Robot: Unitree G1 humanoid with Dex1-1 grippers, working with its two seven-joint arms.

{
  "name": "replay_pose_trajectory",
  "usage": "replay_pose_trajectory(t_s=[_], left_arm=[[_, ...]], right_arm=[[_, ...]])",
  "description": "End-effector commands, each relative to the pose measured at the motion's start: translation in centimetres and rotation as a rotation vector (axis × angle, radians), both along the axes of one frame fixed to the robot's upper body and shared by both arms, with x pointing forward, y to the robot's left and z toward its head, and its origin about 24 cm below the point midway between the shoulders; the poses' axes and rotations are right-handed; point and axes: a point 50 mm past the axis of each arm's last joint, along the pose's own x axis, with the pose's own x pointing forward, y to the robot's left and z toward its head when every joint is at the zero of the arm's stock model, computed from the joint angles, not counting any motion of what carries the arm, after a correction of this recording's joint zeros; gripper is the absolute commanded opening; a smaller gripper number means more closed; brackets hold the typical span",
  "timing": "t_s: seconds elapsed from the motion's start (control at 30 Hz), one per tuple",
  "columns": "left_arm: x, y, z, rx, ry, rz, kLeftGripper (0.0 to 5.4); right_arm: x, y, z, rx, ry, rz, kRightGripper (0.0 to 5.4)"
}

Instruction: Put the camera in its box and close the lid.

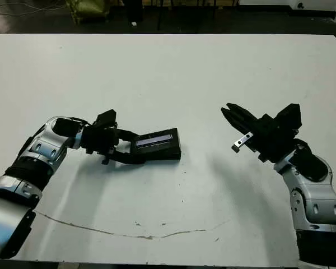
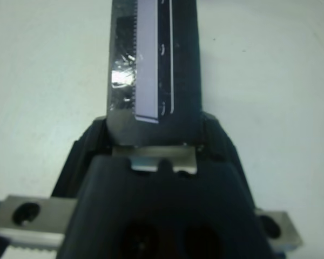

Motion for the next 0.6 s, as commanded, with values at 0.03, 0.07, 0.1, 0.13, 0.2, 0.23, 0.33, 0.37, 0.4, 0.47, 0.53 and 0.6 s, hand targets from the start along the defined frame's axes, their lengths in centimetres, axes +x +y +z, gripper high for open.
replay_pose_trajectory(t_s=[0.03,0.07,0.1,0.13,0.2,0.23,0.33,0.37,0.4,0.47,0.53,0.6], left_arm=[[-0.3,-0.3,-1.3,0.061,0.026,0.011,2.22],[-0.3,-0.4,-1.4,0.065,0.022,0.004,2.22],[-0.3,-0.5,-1.4,0.068,0.02,-0.001,2.22],[-0.3,-0.6,-1.4,0.076,0.016,-0.01,2.22],[-0.3,-0.9,-1.4,0.091,0.014,-0.027,2.22],[-0.3,-1.0,-1.4,0.097,0.02,-0.034,2.22],[-0.2,-1.3,-1.5,0.121,0.008,-0.06,2.22],[-0.2,-1.4,-1.5,0.129,0.01,-0.063,2.22],[-0.1,-1.5,-1.4,0.143,0.01,-0.067,2.22],[-0.1,-1.7,-1.3,0.169,0.0,-0.081,2.22],[-0.1,-1.8,-1.2,0.183,-0.014,-0.098,2.21],[0.0,-1.9,-1.1,0.195,-0.025,-0.107,2.21]], right_arm=[[-0.2,-0.4,-0.6,0.005,0.033,-0.017,0.0],[-0.2,-0.4,-0.6,0.004,0.034,-0.019,0.0],[-0.2,-0.4,-0.6,0.003,0.034,-0.021,0.0],[-0.2,-0.4,-0.6,0.0,0.036,-0.025,0.0],[-0.2,-0.4,-0.5,-0.01,0.03,-0.027,0.0],[-0.2,-0.4,-0.5,-0.008,0.03,-0.025,0.0],[-0.2,-0.3,-0.6,0.005,0.03,-0.021,0.0],[-0.2,-0.3,-0.6,0.005,0.031,-0.02,0.0],[-0.2,-0.3,-0.6,0.001,0.029,-0.021,0.0],[-0.3,-0.3,-0.5,-0.005,0.02,-0.025,0.0],[-0.3,-0.3,-0.5,0.003,0.026,-0.024,0.0],[-0.3,-0.3,-0.6,0.008,0.03,-0.023,0.0]])
